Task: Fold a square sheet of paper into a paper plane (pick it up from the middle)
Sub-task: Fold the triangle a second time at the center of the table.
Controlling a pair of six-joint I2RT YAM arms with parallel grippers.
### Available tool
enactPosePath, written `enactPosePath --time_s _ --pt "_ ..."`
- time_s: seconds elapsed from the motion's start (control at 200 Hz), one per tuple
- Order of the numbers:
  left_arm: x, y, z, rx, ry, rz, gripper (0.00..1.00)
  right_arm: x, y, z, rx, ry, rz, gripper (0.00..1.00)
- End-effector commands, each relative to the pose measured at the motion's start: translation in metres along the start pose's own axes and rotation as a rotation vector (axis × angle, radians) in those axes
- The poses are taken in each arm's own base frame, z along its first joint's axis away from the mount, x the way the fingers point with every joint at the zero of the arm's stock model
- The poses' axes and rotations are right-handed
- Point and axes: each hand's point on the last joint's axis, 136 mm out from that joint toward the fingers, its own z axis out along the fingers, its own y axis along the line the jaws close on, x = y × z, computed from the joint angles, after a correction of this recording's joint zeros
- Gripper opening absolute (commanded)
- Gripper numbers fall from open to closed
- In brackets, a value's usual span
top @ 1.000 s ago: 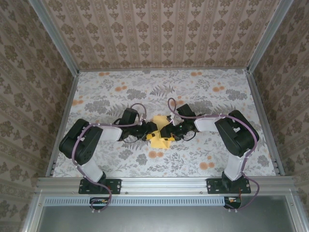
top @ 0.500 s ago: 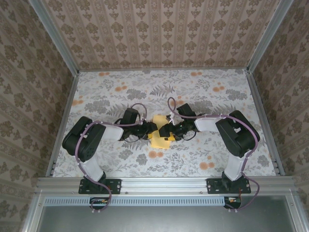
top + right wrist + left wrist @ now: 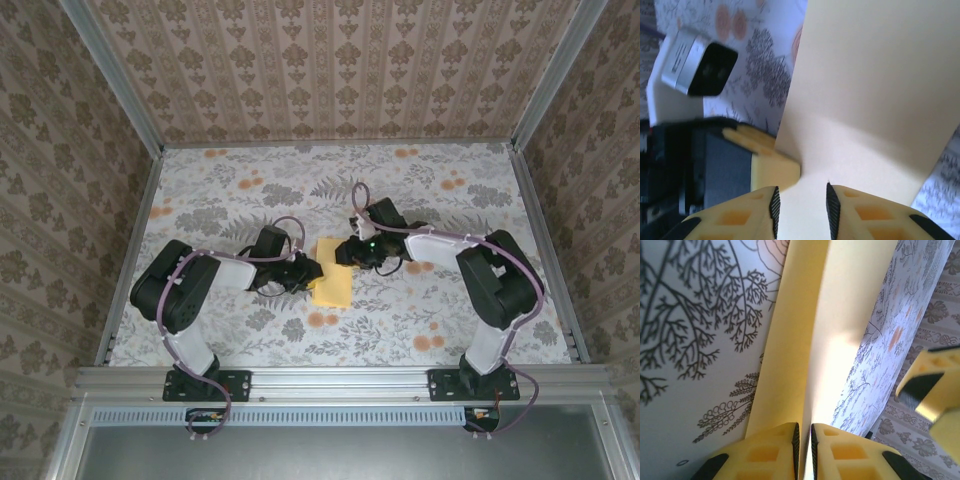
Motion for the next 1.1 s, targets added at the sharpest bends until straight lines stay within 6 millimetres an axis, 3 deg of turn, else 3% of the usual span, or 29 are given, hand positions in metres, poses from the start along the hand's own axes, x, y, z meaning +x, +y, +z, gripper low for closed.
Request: enactPosePath --time_s 0.0,0.325,0.665,0.945,1.095 --pt "-0.004 -0.001 0.002 -0.009 0.0 0.021 0.17 -0.005 -0.024 0.014 0.103 0.025 0.062 0.33" --pt "0.009 -0.003 -0.006 0.008 0.009 0.023 0.3 -0.003 -0.054 0.026 0.223 0.048 0.132 0.32" --pt "0.036 -0.007 -0.008 0.04 0.015 0.027 0.29 0.003 -0.07 0.029 0.293 0.068 0.174 0.32" --pt "0.028 -0.044 -0.014 0.127 -0.006 0.118 0.29 0.007 -0.075 0.029 0.314 0.083 0.187 0.32" --pt "0.027 -0.064 -0.014 0.165 -0.004 0.16 0.36 0.008 -0.077 0.03 0.321 0.087 0.194 0.32"
